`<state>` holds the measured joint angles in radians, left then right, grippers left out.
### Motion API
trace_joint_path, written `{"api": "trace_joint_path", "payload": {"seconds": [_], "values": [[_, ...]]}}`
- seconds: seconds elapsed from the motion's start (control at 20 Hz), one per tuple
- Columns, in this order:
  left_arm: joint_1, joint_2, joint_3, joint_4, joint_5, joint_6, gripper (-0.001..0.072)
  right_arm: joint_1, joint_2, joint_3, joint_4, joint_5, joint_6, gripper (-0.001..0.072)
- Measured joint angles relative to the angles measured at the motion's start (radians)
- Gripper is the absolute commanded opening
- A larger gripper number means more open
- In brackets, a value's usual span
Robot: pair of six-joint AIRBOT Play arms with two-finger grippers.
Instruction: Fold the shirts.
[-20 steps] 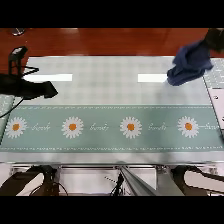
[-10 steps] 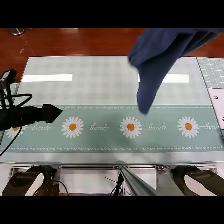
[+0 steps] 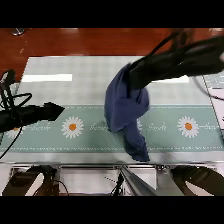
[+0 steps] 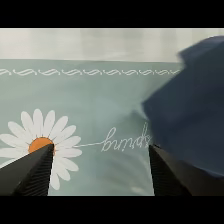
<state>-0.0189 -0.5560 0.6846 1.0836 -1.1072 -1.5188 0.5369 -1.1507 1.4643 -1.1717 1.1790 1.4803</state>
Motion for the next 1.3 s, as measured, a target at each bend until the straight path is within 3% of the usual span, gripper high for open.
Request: {"api": "trace_joint_path", "payload": {"seconds": [0.2, 0.25, 0.3, 0.35, 0.6, 0.8, 1.0, 1.3], "values": [[-0.025, 0.0, -0.051, -0.02, -0.006, 0.0, 0.0702, 0.033, -0.1, -0.121, -0.177, 0.012, 0.119, 0.0032], [-0.041, -0.001, -0.074, -0.031, -0.006, 0.0, 0.0702, 0.036, -0.121, -0.15, -0.224, 0.022, 0.153, 0.0222], [-0.06, -0.003, -0.098, -0.041, -0.003, 0.0, 0.0702, 0.038, -0.139, -0.174, -0.248, 0.028, 0.178, 0.0577], [-0.081, -0.008, -0.119, -0.051, 0.005, 0.0, 0.0702, 0.04, -0.159, -0.196, -0.263, 0.042, 0.195, 0.0623], [-0.151, -0.085, -0.171, -0.028, 0.039, -0.016, 0.0701, -0.023, -0.15, -0.222, -0.401, 0.141, 0.195, 0.0621], [-0.148, -0.172, -0.209, -0.095, 0.088, -0.05, 0.0702, -0.305, 0.029, -0.329, -0.495, 0.099, 0.232, 0.062], [-0.219, -0.334, -0.256, -0.379, 0.249, 0.057, 0.0701, -0.588, 0.185, -0.61, -0.251, -0.05, 0.188, 0.062], [-0.304, -0.616, -0.172, -0.583, 0.367, 0.166, 0.07, -0.675, 0.245, -0.804, 0.011, -0.122, 0.055, 0.0619]]}}
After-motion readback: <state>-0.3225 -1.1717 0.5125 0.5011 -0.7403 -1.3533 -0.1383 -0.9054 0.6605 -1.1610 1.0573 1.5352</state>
